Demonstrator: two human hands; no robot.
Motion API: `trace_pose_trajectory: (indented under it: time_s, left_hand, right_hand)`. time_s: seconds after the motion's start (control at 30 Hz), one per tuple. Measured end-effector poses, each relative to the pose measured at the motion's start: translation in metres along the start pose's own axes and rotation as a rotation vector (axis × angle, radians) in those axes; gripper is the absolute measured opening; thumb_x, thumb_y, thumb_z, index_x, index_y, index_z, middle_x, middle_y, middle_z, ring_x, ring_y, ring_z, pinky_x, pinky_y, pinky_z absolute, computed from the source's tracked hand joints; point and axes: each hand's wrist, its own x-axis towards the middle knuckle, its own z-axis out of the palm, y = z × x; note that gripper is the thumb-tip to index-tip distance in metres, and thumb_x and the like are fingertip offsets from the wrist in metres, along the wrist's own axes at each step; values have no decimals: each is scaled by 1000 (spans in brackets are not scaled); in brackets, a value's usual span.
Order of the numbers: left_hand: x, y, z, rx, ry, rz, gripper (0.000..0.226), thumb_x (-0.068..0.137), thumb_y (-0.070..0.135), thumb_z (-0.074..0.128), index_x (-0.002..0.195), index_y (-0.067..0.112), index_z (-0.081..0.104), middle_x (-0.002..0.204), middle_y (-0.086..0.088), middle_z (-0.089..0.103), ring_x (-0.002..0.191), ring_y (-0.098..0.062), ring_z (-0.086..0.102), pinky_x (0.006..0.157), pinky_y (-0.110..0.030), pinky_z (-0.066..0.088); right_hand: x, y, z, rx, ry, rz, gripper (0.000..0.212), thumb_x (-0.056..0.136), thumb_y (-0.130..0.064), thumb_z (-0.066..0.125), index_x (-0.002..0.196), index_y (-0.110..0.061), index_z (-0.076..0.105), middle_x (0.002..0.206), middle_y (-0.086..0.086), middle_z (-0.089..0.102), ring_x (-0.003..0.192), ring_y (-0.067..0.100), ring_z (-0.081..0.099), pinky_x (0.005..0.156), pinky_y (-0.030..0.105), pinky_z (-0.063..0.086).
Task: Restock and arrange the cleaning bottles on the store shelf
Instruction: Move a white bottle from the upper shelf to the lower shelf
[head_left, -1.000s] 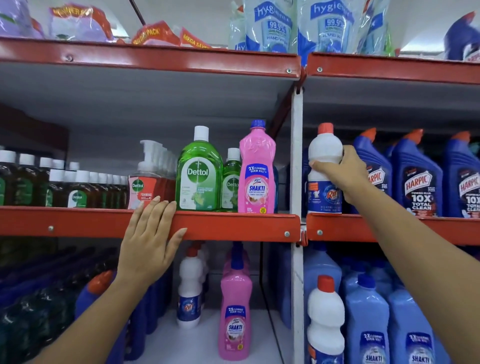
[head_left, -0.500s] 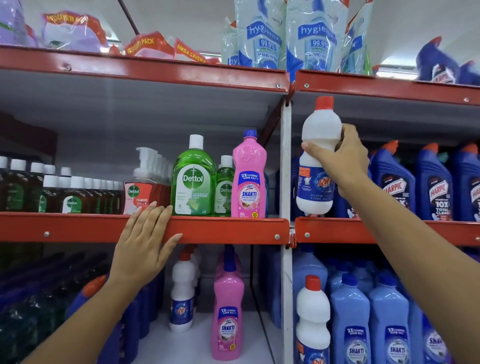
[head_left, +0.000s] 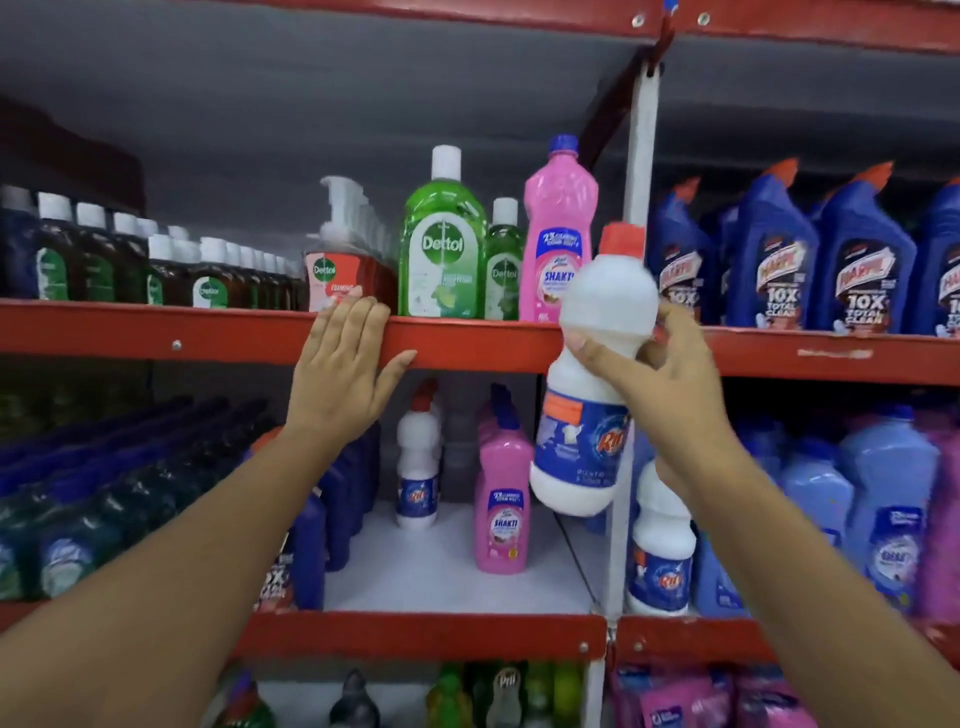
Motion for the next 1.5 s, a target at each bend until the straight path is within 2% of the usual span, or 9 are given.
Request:
trace_pose_trajectory:
  time_s: [0.2,0.37,0.53,0.77,0.93,1.1,1.23,1.37,1.5]
  left_hand:
    - [-3,-3,4,13,52,28,58,101,47,26,128,0,48,130,-19,53,127,-35,43,113,-45,28]
    - [-4,-4,12,37,109,40,61,101,48,22,129,0,47,128,-20,54,123,-35,46,112,-43,27]
    - [-3,-8,18,61,155,64,64,101,50,18,129,1,48,127,-19,55,122,-34,48,110,-44,30]
    - [-1,-12,30,133,302,106,62,101,48,19,125,2,52,122,-17,60,116,-33,52,107,-41,29]
    - [1,-14,34,167,333,130,64,101,49,18,124,2,54,119,-16,62,113,-33,56,106,-41,30]
    - [0,-15,35,173,369,125,64,101,49,18,122,3,56,118,-15,63,111,-32,57,105,-41,32]
    - [1,-14,35,169,377,127,64,100,49,18,121,3,57,117,-14,63,111,-32,58,104,-41,34]
    - [0,-16,35,182,371,135,63,100,49,19,122,3,57,118,-14,63,112,-31,57,105,-41,34]
    - [1,-17,36,207,376,140,61,101,49,21,122,3,56,118,-14,63,111,-31,57,104,-41,34]
  right_hand:
    - [-64,62,56,47,-26,65,65,57,-45,82,114,-44,51,112,-12,69,104,9,67,90,42,56]
    - [-80,108,102,70,-16,153,65,65,-25,87,117,-35,50,108,-10,70,97,4,68,81,31,57]
    - [-72,151,147,13,-15,238,69,56,-45,85,114,-42,46,108,-7,70,98,13,67,80,41,58]
    - [-54,196,188,-48,-20,320,67,61,-28,88,113,-33,46,105,-2,67,93,21,67,77,41,58]
    - [-48,206,201,-120,-16,309,63,61,-30,88,106,-29,44,97,-3,64,86,21,65,73,34,55]
    - [-47,212,209,-178,-27,329,66,59,-35,88,109,-28,46,97,-4,63,89,25,66,76,42,57]
    - [-48,212,211,-226,-36,301,70,60,-38,87,116,-25,45,106,3,68,93,28,66,77,46,57]
    - [-53,216,212,-268,-69,264,76,65,-42,83,127,-28,42,115,2,67,102,30,64,80,45,54]
    - [-59,217,209,-292,-161,227,84,80,-36,73,148,-25,25,133,3,59,116,27,60,84,35,49]
